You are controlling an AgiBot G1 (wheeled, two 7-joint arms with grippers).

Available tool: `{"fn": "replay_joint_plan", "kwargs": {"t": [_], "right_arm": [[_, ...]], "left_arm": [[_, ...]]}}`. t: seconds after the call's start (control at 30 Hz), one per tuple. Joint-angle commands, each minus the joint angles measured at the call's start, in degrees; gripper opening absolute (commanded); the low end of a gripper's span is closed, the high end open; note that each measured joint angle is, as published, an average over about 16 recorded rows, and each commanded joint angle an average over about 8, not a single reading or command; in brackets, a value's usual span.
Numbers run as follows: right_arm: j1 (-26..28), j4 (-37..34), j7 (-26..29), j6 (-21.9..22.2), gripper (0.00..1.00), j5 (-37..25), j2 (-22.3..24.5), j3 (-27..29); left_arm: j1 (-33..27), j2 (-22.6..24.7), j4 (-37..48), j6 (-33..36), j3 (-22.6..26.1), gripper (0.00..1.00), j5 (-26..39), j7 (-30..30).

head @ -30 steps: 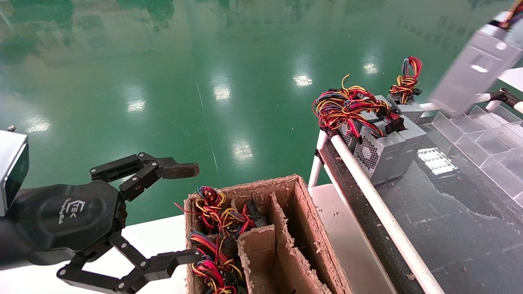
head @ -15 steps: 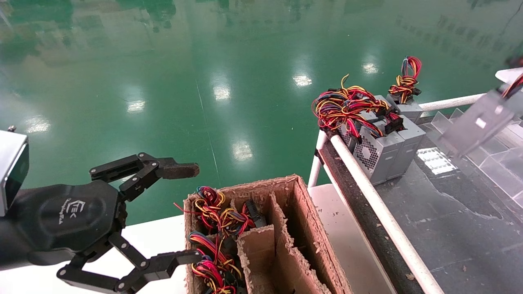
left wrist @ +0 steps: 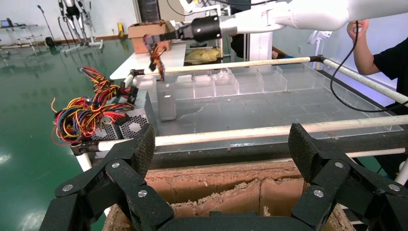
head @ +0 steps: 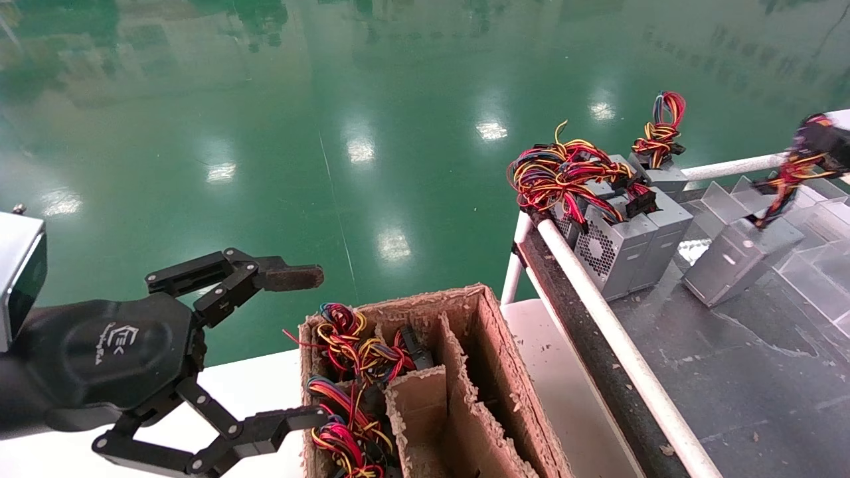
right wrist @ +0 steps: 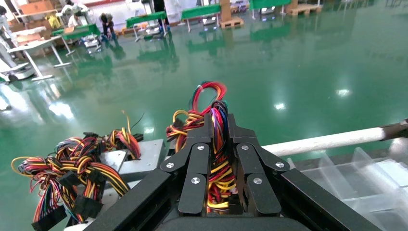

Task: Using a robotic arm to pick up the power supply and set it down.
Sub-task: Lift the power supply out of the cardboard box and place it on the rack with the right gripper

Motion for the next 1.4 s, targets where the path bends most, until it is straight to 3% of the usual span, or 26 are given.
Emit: {"fn": "replay_joint_plan", "kwargs": {"t": [0.03, 0.27, 0.77, 1.03, 1.4], "right_arm": [[1.4, -1.7, 0.0, 0.8, 0.0, -1.4, -1.4, -1.0], [3.8, -5.0, -0.7, -1.9, 0.0, -3.2, -1.6, -2.4], [6.3, -6.4, -3.3, -14.0, 0.0, -4.7, -0.9, -3.8], [7.6, -7.7, -5.9, -16.5, 0.0, -5.4, -2.8, -4.3], [9.4, -10.5, -7.4, -16.1, 0.0, -5.3, -2.7, -4.3]], "left_arm": [[0.0, 0.0, 0.0, 0.0, 0.0, 1.0, 0.0, 0.0], [0.0, 0.0, 0.0, 0.0, 0.0, 1.0, 0.0, 0.0], [0.0, 0.0, 0.0, 0.0, 0.0, 1.0, 0.0, 0.0], [0.0, 0.0, 0.0, 0.0, 0.0, 1.0, 0.0, 0.0], [0.0, 0.0, 0.0, 0.0, 0.0, 1.0, 0.0, 0.0]]}}
